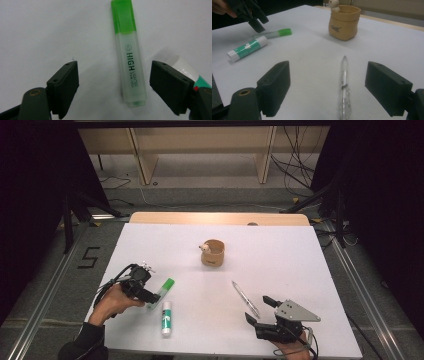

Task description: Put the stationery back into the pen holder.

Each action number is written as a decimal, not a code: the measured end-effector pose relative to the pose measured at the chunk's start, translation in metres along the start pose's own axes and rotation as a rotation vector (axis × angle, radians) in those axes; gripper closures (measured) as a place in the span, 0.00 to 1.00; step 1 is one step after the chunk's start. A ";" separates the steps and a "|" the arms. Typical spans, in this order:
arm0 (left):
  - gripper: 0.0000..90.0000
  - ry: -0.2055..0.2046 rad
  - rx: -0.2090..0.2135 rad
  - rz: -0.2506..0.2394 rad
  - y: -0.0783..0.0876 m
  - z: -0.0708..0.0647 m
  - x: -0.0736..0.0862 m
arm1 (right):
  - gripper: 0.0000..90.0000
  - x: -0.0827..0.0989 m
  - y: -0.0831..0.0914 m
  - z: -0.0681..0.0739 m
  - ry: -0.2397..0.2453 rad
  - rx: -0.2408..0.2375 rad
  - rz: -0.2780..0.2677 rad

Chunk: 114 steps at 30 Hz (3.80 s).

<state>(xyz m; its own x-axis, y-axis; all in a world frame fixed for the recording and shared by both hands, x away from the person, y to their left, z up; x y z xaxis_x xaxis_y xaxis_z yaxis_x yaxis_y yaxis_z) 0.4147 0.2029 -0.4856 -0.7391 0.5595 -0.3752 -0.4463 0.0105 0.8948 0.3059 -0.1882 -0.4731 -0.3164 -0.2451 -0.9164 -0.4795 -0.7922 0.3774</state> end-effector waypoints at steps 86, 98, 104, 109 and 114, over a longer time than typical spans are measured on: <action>0.73 0.053 0.115 -0.614 0.033 -0.083 -0.038 | 0.27 -0.029 -0.043 0.005 -0.192 -0.179 -0.088; 0.73 -0.008 0.142 -0.649 0.037 -0.116 -0.038 | 0.34 -0.044 -0.069 0.002 -0.242 -0.218 -0.113; 0.73 -0.054 0.140 -0.663 0.036 -0.134 -0.037 | 0.40 -0.047 -0.078 0.002 -0.272 -0.243 -0.126; 0.73 -0.070 0.148 -0.676 0.039 -0.140 -0.036 | 0.43 -0.048 -0.083 0.001 -0.287 -0.237 -0.130; 0.73 -0.091 0.141 -0.680 0.039 -0.145 -0.035 | 0.50 -0.047 -0.087 -0.001 -0.297 -0.230 -0.129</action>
<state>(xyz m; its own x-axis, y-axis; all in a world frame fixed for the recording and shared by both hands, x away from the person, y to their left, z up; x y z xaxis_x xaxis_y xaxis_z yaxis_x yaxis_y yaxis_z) 0.3505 0.0637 -0.4726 -0.2710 0.4581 -0.8466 -0.7202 0.4870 0.4941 0.3637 -0.1083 -0.4629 -0.5044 0.0107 -0.8634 -0.3461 -0.9186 0.1908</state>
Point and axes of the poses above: each handheld gripper's, and its own axes: y roughly backward along the jaws, x roughly out of its underside, z roughly to its left, the point moved 4 cm from there along -y, roughly forward along the jaws, and after that the axes turned 15 degrees about -x, right-handed, at the moved point
